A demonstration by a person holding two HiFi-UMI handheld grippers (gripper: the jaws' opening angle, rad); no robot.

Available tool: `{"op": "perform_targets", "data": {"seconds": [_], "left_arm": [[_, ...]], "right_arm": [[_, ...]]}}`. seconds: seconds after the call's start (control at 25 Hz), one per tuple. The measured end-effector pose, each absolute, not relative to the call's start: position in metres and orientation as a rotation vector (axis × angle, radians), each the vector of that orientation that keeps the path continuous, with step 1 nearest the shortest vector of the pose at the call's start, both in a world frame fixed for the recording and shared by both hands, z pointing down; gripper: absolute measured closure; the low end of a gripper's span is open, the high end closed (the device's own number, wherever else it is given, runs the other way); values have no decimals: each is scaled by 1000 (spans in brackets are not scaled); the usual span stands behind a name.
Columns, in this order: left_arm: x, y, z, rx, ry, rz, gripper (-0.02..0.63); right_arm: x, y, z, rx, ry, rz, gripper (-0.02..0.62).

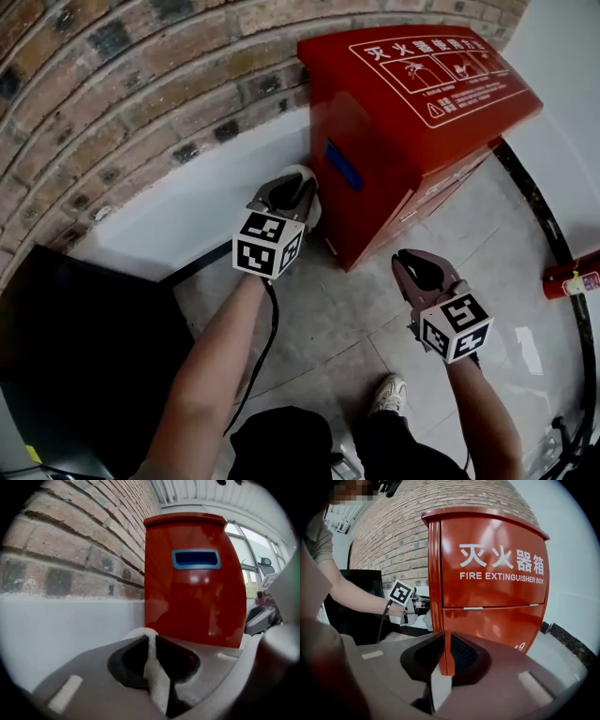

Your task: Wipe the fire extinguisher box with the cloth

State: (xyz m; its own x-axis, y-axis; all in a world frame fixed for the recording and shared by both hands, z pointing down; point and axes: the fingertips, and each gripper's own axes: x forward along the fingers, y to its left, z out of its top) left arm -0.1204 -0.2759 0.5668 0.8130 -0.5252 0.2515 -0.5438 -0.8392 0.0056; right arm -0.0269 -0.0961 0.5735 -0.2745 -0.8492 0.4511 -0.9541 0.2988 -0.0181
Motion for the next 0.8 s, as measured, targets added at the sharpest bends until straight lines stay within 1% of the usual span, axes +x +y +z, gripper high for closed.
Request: {"op": "perform_targets", "data": {"seconds": [0.08,0.2,0.4,0.56,0.8], "left_arm": [[-121,-277,583,2894,-886,457,559],[-119,-268,605,2873,-862,540,559],[-111,-239,615,2825,-795,476,560],[-103,-207,611,2798,-748,409,560],[-90,-162,610,2802,-613,411,560]], "right_arm": [[-30,-100,586,1582,-2209,433,572],[-42,-96,602,1460,-2206,421,572],[-56,-74,625,1248,-2193,351,572],[-54,-70,629,1315,-2186,403,571],[-62,-73,625,1387,-2192,435,571]]}}
